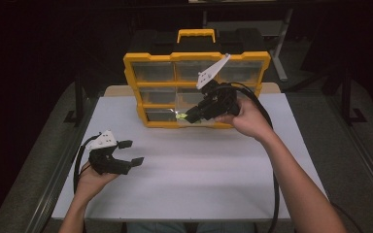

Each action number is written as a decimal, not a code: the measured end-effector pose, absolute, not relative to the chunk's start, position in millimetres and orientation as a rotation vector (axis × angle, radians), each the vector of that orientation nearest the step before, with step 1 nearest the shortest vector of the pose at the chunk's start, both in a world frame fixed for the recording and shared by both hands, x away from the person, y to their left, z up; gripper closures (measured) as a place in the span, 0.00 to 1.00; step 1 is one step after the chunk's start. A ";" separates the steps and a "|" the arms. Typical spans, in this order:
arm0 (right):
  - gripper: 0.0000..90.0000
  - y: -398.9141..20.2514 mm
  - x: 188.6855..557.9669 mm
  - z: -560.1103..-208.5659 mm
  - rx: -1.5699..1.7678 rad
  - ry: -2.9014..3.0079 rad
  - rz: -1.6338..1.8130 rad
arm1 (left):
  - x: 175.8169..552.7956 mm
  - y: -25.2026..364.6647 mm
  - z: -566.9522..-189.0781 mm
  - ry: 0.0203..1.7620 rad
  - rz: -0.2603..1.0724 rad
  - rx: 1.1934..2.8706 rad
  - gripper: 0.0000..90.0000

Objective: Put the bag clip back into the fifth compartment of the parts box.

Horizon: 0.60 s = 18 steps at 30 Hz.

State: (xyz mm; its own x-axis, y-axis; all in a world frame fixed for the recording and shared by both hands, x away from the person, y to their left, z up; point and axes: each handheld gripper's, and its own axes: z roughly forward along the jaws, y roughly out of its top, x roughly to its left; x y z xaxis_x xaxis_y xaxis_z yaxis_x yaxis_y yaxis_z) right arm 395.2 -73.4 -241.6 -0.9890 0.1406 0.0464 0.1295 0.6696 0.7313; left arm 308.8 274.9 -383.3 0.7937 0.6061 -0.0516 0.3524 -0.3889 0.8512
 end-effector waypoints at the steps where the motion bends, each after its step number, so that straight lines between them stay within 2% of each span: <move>1: 0.85 -73.6 395.5 -239.5 0.235 2.856 1.248 | 308.8 275.0 -383.1 0.715 0.332 2.018 0.22; 18: 0.85 -74.7 407.2 -214.1 0.249 2.816 1.233 | 308.9 275.5 -382.8 0.721 0.335 2.023 0.20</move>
State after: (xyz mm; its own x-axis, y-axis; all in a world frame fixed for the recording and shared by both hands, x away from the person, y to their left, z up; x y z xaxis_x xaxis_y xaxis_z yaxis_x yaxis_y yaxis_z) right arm 407.2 -74.7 -214.1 -0.9853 0.1704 0.0116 0.1241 0.6676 0.7341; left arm 308.9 275.5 -382.8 0.7901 0.6111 -0.0482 0.3569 -0.3947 0.8466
